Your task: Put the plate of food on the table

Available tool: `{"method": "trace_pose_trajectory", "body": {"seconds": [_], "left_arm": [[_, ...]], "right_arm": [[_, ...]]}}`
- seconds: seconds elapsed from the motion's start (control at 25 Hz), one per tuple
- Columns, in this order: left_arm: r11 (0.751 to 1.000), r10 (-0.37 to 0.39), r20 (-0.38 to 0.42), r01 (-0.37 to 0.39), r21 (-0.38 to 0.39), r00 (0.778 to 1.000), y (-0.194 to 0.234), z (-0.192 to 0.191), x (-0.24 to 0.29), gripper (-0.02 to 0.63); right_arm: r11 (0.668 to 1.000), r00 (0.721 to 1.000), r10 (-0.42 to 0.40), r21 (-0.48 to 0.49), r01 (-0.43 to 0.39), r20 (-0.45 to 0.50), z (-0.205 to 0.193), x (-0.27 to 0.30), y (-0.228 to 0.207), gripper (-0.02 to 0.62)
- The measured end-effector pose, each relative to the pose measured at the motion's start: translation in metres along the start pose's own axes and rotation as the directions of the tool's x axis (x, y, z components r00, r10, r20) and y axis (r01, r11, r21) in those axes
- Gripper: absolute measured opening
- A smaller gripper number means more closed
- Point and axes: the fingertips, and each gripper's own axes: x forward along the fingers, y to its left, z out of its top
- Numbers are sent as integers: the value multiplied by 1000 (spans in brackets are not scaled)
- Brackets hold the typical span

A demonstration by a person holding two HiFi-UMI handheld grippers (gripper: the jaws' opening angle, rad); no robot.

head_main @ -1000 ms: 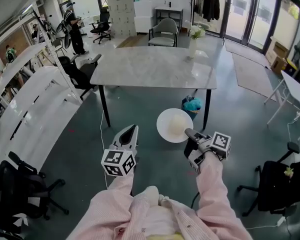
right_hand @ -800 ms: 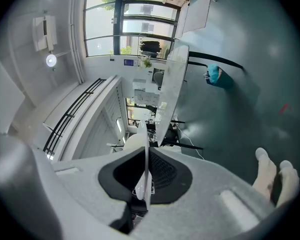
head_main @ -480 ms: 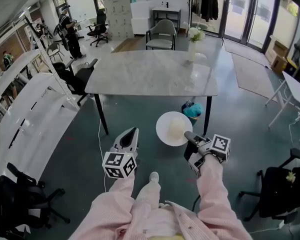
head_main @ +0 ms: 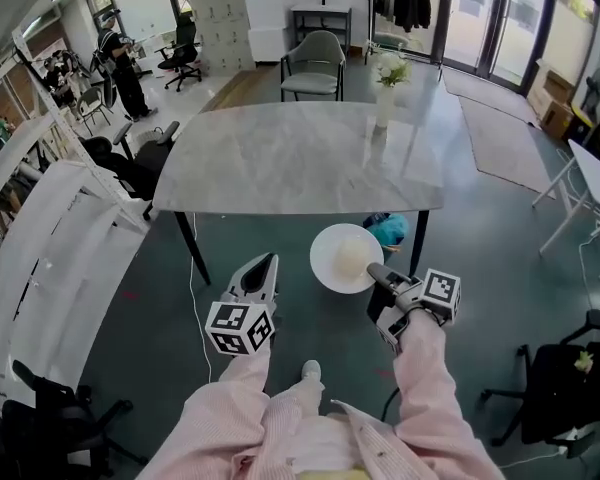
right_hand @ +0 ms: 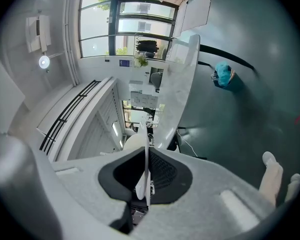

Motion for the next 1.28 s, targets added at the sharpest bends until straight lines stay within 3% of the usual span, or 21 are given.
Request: {"method": "trace_pose_trajectory", "body": {"seconds": [0.56,0.96,1.28], "left_arm": [[999,-41,-16,41,-25,999,75,17,113,-3],[998,-20,-38,18,-60,999,111,10,163,-3],[997,2,-46,-6,-82,999,141,16,229,-3]], "right_arm": [[1000,999,9,5,-9,32,73,106,2,20],[1000,1000,-6,25,5,29,111,153,-13,20],[999,1000,-9,30,9,14,168,207,-19,20]]}}
